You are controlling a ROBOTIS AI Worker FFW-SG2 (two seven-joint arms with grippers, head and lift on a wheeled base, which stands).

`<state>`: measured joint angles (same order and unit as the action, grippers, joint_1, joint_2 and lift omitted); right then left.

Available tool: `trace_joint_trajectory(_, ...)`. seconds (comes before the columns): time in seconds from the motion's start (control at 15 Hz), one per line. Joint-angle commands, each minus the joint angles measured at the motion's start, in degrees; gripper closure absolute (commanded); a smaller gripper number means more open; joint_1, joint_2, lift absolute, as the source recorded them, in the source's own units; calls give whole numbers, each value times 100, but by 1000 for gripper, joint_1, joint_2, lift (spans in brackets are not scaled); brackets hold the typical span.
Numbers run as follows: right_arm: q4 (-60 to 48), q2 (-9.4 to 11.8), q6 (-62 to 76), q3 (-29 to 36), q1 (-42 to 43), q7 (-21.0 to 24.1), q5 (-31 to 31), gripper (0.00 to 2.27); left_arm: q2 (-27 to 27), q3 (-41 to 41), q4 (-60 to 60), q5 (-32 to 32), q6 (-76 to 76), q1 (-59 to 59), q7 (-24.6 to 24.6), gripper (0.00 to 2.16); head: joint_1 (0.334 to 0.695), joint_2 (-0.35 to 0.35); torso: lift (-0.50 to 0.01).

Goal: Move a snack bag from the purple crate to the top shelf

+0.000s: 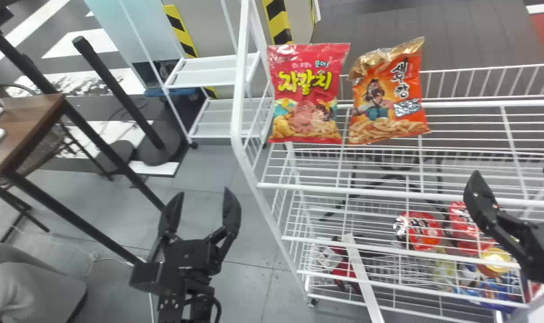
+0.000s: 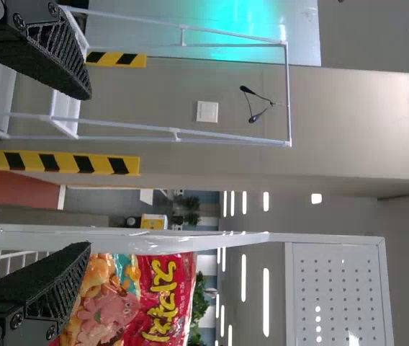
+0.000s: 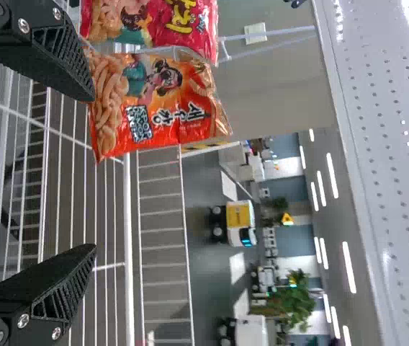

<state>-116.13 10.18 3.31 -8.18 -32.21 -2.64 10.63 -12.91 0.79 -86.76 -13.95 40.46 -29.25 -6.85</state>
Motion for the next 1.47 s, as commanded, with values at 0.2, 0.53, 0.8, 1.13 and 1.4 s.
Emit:
trace_joint_trajectory(0.2,539,-842,974,1134,-576,-1107,-35,107,192,18,-192,253,-17,-335,-18,80,695,222,0)
trace_joint_trajectory(0.53,530,-1000,991,835,-707,-676,-650,110,350,0,-341,596,-70,-502,-9,80,695,163,0)
trace_joint_trajectory(0.8,513,-982,991,704,-743,-676,-712,110,377,-9,-455,675,-123,-599,-9,80,695,181,0)
trace_joint_trajectory(1.13,486,-982,1026,607,-751,-676,-729,110,403,-26,-473,736,-158,-625,-9,80,695,195,0)
trace_joint_trajectory(1.4,486,-982,1026,598,-751,-668,-738,110,403,-26,-473,736,-158,-625,-9,80,695,198,0)
